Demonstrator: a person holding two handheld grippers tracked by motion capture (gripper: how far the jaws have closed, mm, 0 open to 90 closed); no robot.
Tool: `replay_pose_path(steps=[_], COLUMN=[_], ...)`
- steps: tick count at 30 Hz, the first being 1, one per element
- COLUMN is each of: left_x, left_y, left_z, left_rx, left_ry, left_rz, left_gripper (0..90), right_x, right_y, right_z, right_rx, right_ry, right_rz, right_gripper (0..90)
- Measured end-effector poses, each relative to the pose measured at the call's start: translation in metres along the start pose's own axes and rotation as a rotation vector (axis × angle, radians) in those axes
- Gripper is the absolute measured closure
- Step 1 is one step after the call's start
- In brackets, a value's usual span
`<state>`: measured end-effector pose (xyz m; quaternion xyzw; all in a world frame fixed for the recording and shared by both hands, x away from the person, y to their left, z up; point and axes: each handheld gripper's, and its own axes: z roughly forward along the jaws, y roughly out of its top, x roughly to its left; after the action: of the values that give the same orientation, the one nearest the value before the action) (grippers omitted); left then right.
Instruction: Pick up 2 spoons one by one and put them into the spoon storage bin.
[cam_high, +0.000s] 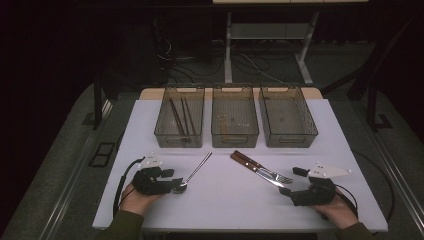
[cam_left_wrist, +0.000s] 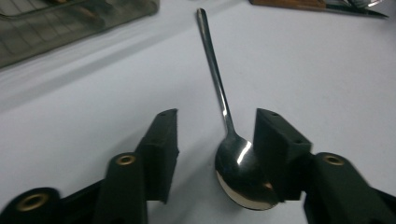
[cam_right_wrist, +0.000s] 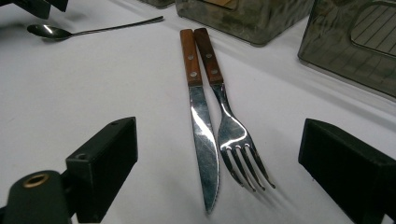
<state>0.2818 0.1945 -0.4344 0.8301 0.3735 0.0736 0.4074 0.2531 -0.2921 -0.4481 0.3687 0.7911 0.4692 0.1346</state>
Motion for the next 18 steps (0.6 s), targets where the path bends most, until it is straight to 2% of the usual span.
replay_pose_path(steps=[3,6,10,12,13,17,18], left_x=[-0.001,0.000,0.003,0.003,0.004,0.009,0.009], left_y=[0.001,0.007,0.017,0.022,0.025,0.039,0.042], left_z=[0.002,0.008,0.020,0.027,0.030,0.043,0.046], left_rx=[0.004,0.019,0.048,0.071,0.089,0.099,0.090], left_ry=[-0.008,-0.005,-0.022,-0.027,-0.025,-0.010,-0.012], left_rz=[0.008,0.020,0.048,0.053,0.069,0.079,0.072], left_gripper=[58.7,70.5,85.7,89.7,89.7,89.9,89.9], right_x=[0.000,0.000,0.000,0.000,0.000,-0.001,-0.002], right_y=[0.000,0.000,0.000,0.000,0.000,0.000,0.000], right_z=[0.001,0.001,0.002,0.002,0.002,0.001,0.001], right_rx=[0.004,0.005,0.007,0.006,0.006,0.006,0.005], right_ry=[0.002,0.004,0.002,0.002,0.002,-0.004,-0.004], right_rz=[-0.002,-0.002,0.000,-0.003,-0.001,0.005,0.004], right_gripper=[11.2,11.2,11.2,11.2,11.2,11.2,11.2])
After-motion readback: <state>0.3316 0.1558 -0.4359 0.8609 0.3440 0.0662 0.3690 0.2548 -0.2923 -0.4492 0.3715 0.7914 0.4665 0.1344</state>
